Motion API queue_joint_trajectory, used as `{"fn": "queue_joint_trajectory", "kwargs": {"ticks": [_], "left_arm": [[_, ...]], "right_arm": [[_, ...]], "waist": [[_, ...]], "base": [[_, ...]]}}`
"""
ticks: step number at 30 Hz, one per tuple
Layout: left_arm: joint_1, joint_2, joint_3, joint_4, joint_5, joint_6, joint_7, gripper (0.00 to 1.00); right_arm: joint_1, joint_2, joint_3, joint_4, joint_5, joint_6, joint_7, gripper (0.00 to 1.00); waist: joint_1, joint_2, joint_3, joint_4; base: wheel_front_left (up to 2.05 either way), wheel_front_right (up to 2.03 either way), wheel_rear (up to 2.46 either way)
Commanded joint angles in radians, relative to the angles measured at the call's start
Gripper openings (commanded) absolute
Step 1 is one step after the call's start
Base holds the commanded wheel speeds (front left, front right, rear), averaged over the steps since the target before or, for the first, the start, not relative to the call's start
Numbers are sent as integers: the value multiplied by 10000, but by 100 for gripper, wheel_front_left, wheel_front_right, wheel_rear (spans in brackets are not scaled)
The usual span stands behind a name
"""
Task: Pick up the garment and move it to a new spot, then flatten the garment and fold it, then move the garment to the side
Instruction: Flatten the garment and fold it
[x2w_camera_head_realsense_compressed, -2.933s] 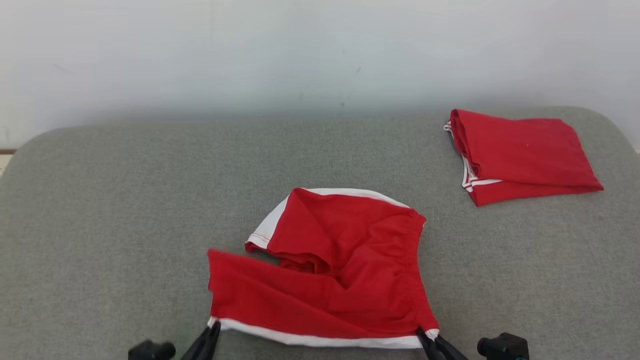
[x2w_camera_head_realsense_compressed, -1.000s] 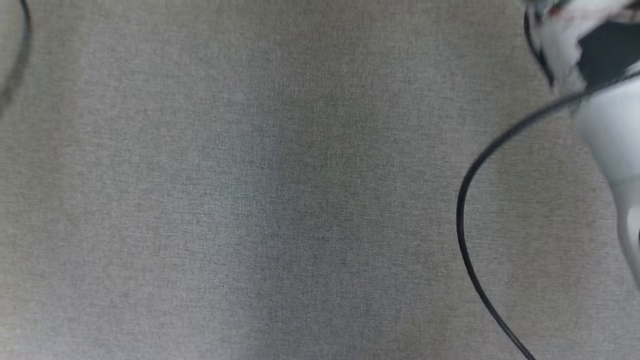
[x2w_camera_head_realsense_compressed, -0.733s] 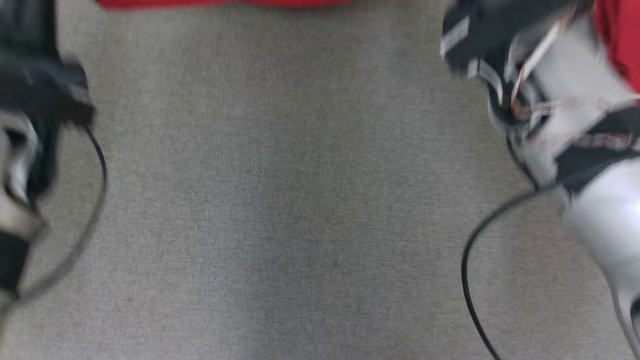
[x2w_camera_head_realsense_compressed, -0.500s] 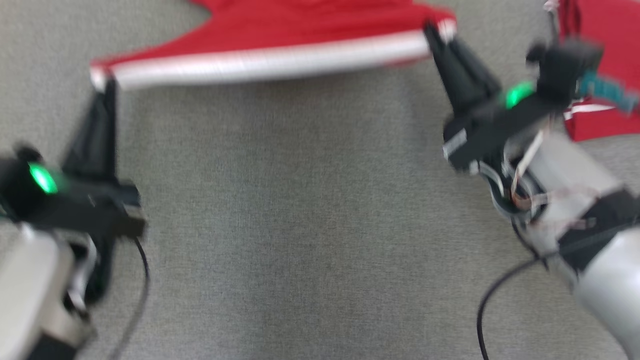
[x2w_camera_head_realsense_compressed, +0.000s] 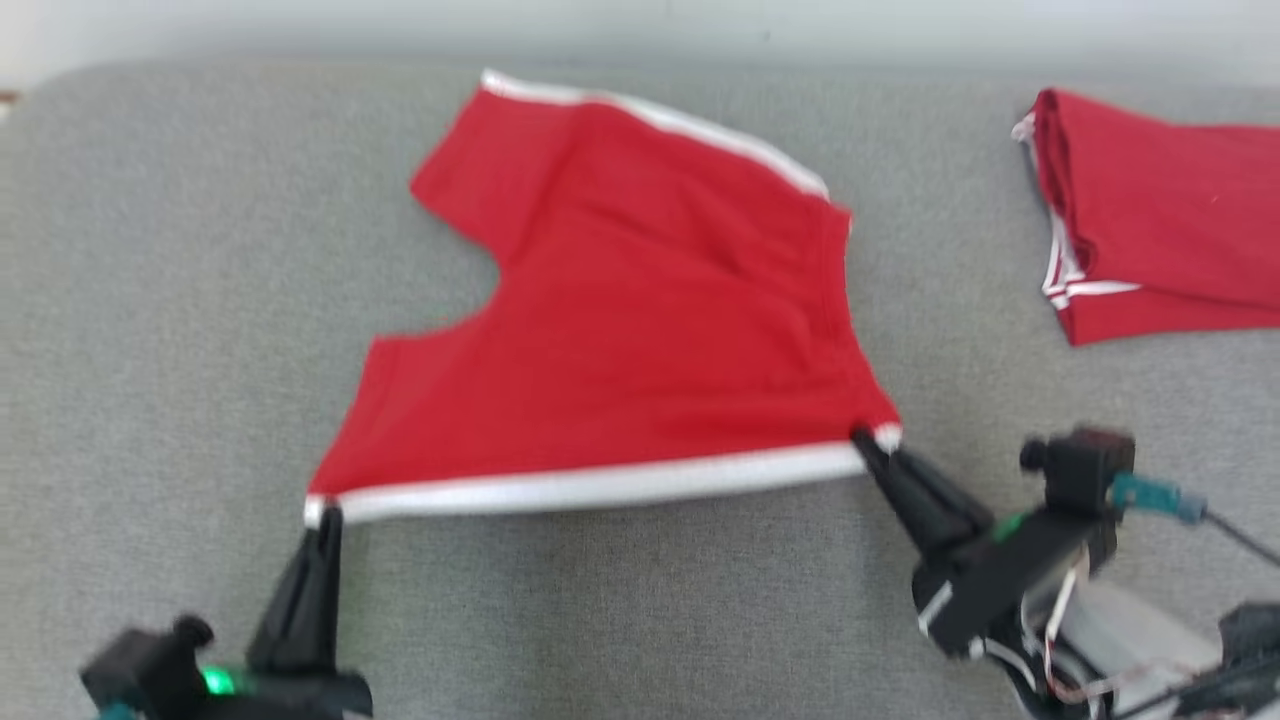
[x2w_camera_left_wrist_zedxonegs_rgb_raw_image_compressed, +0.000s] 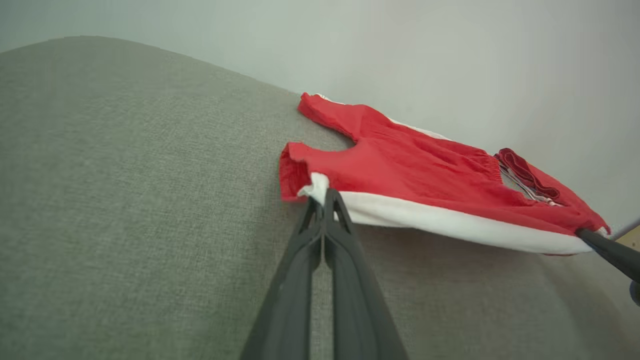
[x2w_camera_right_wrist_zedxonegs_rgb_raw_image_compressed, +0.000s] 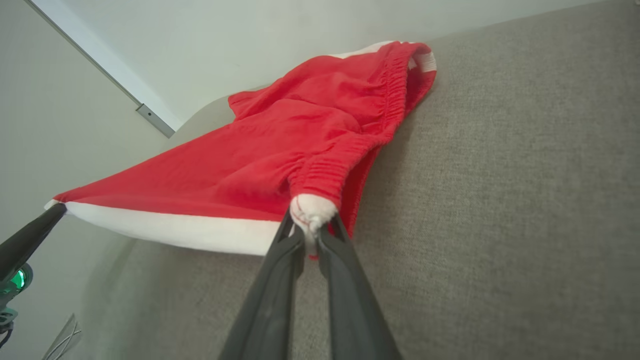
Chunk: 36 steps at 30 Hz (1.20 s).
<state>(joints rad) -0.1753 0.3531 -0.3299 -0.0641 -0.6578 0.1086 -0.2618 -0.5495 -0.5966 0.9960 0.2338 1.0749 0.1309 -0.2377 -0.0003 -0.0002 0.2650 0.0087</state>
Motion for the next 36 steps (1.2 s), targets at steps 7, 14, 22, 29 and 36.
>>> {"fn": "queue_joint_trajectory", "kwargs": {"ticks": [7, 14, 22, 29, 36], "left_arm": [[1858, -489, 639, 314, 445, -91, -45, 0], [2665, -847, 1215, 453, 564, -236, -47, 0], [2894, -920, 1781, 521, 810, -468, -48, 0], [1518, -272, 1922, 597, 1244, -776, 119, 0], [-844, 838, 1817, 656, 1700, -1188, 1221, 0]], "right_arm": [[2253, -528, -337, -610, 165, -7, 270, 0], [3737, -696, -888, -1370, 62, -8, 819, 0], [4834, -302, -1937, -2368, -540, -11, 1717, 0], [4513, 623, -2859, -2930, -1218, -10, 1870, 0], [3478, 1741, -3479, -2714, -1671, -8, 1999, 0]], "waist": [[3, 2, -1232, 71], [3, 2, -1471, 146], [3, 2, -1566, 104], [3, 2, -1244, -258], [3, 2, -366, -1107]], "base": [[0, 0, 0], [0, 0, 0], [0, 0, 0], [0, 0, 0], [0, 0, 0]]}}
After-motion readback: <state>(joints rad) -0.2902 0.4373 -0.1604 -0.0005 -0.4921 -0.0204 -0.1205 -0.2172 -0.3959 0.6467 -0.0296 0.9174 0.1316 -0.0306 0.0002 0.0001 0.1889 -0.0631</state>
